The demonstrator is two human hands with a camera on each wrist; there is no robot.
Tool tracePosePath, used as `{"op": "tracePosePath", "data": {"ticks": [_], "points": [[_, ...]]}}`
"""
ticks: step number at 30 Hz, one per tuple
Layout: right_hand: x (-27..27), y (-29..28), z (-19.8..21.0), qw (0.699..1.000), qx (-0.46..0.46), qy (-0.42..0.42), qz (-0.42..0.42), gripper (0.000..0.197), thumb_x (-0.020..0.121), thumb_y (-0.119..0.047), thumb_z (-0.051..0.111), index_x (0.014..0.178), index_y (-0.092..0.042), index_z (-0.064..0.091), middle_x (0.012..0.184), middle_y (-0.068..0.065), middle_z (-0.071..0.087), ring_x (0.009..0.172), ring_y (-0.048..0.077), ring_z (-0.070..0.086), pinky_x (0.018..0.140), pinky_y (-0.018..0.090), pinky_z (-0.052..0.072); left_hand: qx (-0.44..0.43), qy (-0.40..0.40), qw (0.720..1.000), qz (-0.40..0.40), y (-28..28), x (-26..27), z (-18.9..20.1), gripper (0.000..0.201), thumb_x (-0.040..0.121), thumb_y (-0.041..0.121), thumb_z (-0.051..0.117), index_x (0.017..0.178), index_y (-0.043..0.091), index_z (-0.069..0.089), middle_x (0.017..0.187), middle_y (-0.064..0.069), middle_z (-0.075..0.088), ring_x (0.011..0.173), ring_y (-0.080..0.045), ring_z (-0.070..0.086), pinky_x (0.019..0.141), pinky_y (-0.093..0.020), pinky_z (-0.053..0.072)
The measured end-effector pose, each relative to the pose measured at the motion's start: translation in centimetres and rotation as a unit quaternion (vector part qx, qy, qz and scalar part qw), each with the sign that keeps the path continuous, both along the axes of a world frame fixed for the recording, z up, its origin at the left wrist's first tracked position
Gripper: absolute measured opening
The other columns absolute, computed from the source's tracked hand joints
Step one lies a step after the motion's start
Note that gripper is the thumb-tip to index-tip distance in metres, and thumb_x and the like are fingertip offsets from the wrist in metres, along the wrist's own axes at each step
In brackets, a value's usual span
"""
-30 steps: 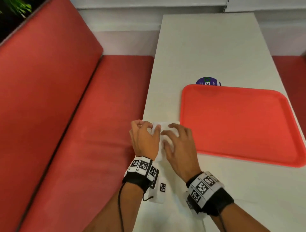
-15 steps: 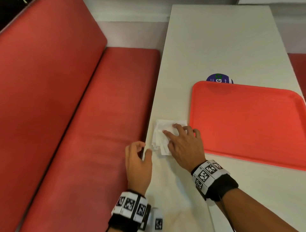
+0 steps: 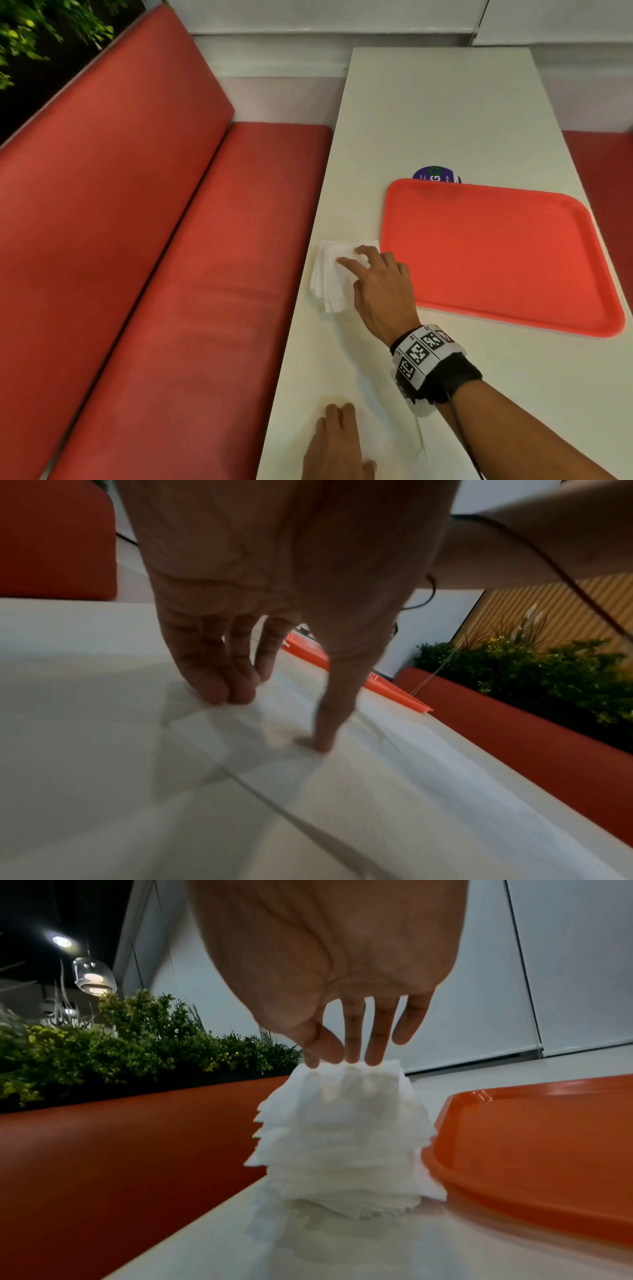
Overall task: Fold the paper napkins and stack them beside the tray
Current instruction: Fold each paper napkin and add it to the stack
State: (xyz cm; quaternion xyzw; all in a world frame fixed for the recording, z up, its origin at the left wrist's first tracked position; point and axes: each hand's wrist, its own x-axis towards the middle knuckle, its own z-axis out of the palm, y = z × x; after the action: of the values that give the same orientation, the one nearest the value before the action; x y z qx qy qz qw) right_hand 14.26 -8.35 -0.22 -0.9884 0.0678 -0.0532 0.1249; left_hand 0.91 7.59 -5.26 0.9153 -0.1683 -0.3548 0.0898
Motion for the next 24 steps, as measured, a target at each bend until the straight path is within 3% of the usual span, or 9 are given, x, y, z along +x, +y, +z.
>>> {"op": "tracePosePath", "data": {"ticks": [2,4,8,12,14,17,20,22,24], "points": [[-0.6,-0.5,0.9,0.999,0.022,-0.026,-0.011,0.052,0.081,-0.008,0.057,0.127,-0.032,0.063,0.133,0.001,0.058,0.104,0.026,0.057,0.080,0.040,0.043,0.009,0.013,0.998,0.054,-0.7,-0.5,1.0,0.077,0.078,0.046,0.073,0.141,0.021,0.035,0.128,-0.004,0.049,0.112,-0.021,0.060,0.091,-0.036,0.050],[-1.7,-1.3,2.3,0.996,0.061,-0.057,-0.024,0.050,0.081,-0.006,0.055,0.124,-0.030,0.064,0.131,0.000,0.057,0.104,0.024,0.056,0.080,0.040,0.042,-0.028,0.007,0.994,0.108,-0.3,-1.4,0.6,0.068,0.088,0.039,0.063,0.144,0.025,0.027,0.126,-0.001,0.053,0.120,-0.019,0.057,0.100,-0.032,0.044],[-7.7,-4.0,5.0,0.966,0.222,-0.129,-0.035,0.040,0.085,-0.011,0.050,0.119,-0.025,0.065,0.118,-0.002,0.056,0.103,0.019,0.053,0.086,0.034,0.042,-0.119,0.083,0.974,0.174,0.2,-1.6,3.0,0.046,0.067,0.042,0.064,0.110,0.036,0.049,0.101,0.011,0.067,0.097,-0.010,0.066,0.094,-0.024,0.051],[-17.6,-5.5,6.3,0.924,0.378,0.017,0.042,0.039,0.091,-0.048,0.057,0.130,-0.043,0.055,0.127,-0.022,0.052,0.121,-0.002,0.049,0.099,0.018,0.037,-0.256,0.113,0.949,0.146,0.2,-2.0,7.7,0.019,0.074,0.013,0.070,0.075,0.030,0.062,0.074,0.020,0.061,0.067,0.000,0.055,0.067,-0.012,0.043],[-21.4,-5.9,6.8,0.888,0.439,0.115,0.080,0.054,0.085,-0.064,0.062,0.136,-0.052,0.046,0.136,-0.029,0.049,0.129,-0.007,0.044,0.107,0.017,0.035,-0.297,0.108,0.943,0.108,-0.3,-2.2,10.6,0.019,0.075,0.006,0.068,0.075,0.025,0.064,0.075,0.019,0.063,0.065,0.003,0.055,0.063,-0.012,0.041],[-24.7,-6.8,7.5,0.839,0.516,0.159,0.066,0.060,0.079,-0.059,0.075,0.133,-0.052,0.051,0.126,-0.020,0.063,0.118,-0.002,0.059,0.102,0.019,0.045,-0.360,0.084,0.922,0.117,-1.9,-2.5,14.1,0.025,0.081,0.003,0.071,0.092,0.025,0.069,0.091,0.014,0.071,0.084,0.001,0.065,0.072,-0.014,0.047],[-26.4,-8.3,8.8,0.818,0.565,0.108,-0.007,0.024,0.088,-0.034,0.075,0.110,-0.028,0.072,0.106,-0.008,0.076,0.098,0.010,0.072,0.090,0.030,0.056,-0.439,0.077,0.870,0.210,-4.5,-3.2,16.7,0.031,0.084,0.014,0.080,0.108,0.028,0.068,0.102,0.001,0.077,0.095,-0.017,0.073,0.083,-0.034,0.057],[-27.3,-9.3,9.7,0.791,0.604,0.060,-0.068,0.017,0.089,-0.025,0.074,0.105,-0.019,0.075,0.103,-0.005,0.078,0.093,0.015,0.075,0.085,0.035,0.059,-0.490,0.097,0.811,0.303,-6.3,-3.9,17.7,0.035,0.081,0.028,0.081,0.112,0.021,0.067,0.104,-0.010,0.077,0.093,-0.026,0.074,0.081,-0.042,0.058],[-28.1,-10.3,10.5,0.761,0.636,-0.003,-0.127,0.019,0.087,-0.021,0.074,0.106,-0.016,0.074,0.103,-0.003,0.078,0.089,0.019,0.076,0.080,0.036,0.062,-0.502,0.136,0.790,0.325,-7.8,-5.2,18.1,0.045,0.079,0.037,0.079,0.114,0.012,0.065,0.105,-0.017,0.076,0.091,-0.031,0.073,0.080,-0.043,0.061]]}}
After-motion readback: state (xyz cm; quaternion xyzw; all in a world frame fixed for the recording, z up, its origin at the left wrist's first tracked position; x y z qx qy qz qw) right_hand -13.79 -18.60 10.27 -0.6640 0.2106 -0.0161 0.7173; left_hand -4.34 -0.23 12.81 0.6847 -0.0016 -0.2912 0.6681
